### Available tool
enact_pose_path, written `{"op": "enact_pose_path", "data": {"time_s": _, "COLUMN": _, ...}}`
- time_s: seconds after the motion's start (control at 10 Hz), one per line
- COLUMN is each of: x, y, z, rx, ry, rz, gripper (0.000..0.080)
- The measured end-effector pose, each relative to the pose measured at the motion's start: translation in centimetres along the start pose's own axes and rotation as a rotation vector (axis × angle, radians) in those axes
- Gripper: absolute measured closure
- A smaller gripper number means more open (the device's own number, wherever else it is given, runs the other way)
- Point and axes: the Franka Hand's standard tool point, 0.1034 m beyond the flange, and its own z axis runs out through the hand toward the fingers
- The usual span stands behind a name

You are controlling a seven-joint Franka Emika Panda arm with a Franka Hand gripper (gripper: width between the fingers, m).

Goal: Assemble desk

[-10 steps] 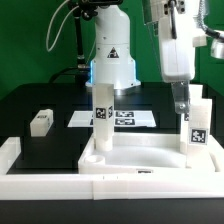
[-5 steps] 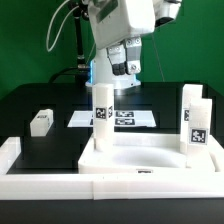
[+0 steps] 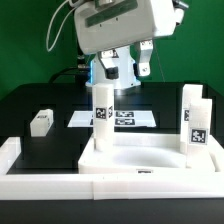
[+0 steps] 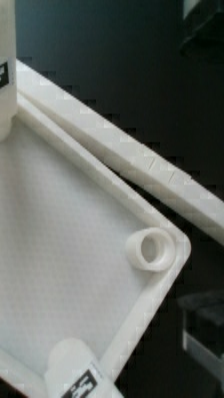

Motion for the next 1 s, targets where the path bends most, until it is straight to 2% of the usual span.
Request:
{"op": "enact_pose_path", "data": {"time_s": 0.2, "x": 1.5, "y": 4.7, "z": -1.1, "rx": -0.005, "ry": -0.016, "rz": -0.198, "gripper": 0.0151}}
{"op": "enact_pose_path", "data": {"time_s": 0.3, "x": 2.0, "y": 6.2, "z": -1.4, "rx": -0.013, "ry": -0.023, "rz": -0.291, "gripper": 0.0151}}
{"op": "enact_pose_path", "data": {"time_s": 0.4, "x": 2.4, "y": 6.4, "z": -1.7, "rx": -0.015, "ry": -0.017, "rz": -0.345, "gripper": 0.0151}}
{"op": "enact_pose_path", "data": {"time_s": 0.6, "x": 1.9, "y": 6.2, "z": -1.4, "rx": -0.019, "ry": -0.035, "rz": -0.345, "gripper": 0.0151}}
{"op": "enact_pose_path", "data": {"time_s": 0.8, "x": 1.4, "y": 7.1, "z": -1.0, "rx": -0.032, "ry": -0.137, "rz": -0.351, "gripper": 0.0151}}
{"op": "enact_pose_path", "data": {"time_s": 0.9, "x": 1.8, "y": 9.1, "z": -0.1, "rx": -0.09, "ry": -0.232, "rz": -0.399, "gripper": 0.0151}}
{"op": "enact_pose_path", "data": {"time_s": 1.0, "x": 2.1, "y": 10.7, "z": 0.3, "rx": -0.128, "ry": -0.322, "rz": -0.443, "gripper": 0.0151}}
